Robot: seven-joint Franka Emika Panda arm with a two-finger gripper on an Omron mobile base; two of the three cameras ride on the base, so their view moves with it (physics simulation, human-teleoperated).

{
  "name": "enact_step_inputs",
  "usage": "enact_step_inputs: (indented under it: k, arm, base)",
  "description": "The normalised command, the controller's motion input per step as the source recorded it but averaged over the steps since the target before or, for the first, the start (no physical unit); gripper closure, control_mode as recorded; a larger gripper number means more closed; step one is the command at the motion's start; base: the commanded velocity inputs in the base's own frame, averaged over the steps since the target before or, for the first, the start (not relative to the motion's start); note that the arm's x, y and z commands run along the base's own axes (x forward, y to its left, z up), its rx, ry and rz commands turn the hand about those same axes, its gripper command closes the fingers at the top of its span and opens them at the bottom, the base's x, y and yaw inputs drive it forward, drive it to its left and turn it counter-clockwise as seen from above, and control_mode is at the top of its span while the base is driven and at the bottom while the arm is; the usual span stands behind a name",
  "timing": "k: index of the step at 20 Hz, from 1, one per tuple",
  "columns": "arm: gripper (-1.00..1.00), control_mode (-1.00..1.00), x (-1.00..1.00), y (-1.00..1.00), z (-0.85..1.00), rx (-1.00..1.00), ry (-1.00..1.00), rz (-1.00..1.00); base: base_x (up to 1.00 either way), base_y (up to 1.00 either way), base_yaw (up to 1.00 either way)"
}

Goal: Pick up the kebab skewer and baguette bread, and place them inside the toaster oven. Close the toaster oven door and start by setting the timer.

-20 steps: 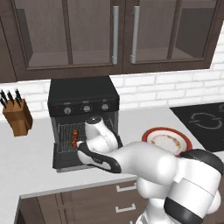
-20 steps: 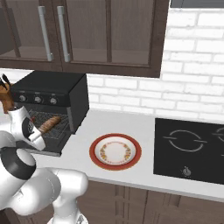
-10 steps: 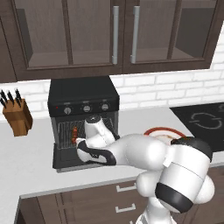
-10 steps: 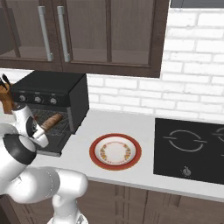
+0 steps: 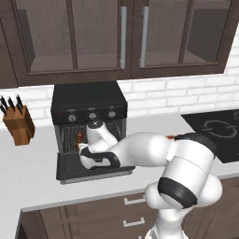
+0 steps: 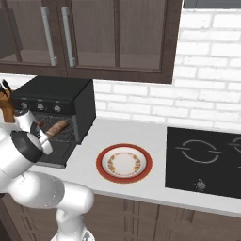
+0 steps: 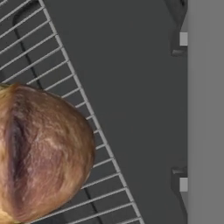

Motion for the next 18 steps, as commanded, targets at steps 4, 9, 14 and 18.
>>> enact_step_inputs:
  k: [4, 9, 14, 18]
  arm:
    - [-1.00, -1.00, 0.41, 0.00, 0.00, 0.00, -0.06, -0.07]
    - [-1.00, -1.00, 0.32, 0.00, 0.00, 0.00, -0.09, -0.11]
    - [-1.00, -1.00, 0.46, 0.00, 0.00, 0.00, -0.09, -0.13]
    - [-1.00, -1.00, 0.55, 0.00, 0.00, 0.00, -0.05, -0.14]
  base:
    - [0.00, 0.00, 0.00]
    - [0.00, 0.00, 0.00]
    - [0.00, 0.00, 0.00]
    - [0.00, 0.00, 0.00]
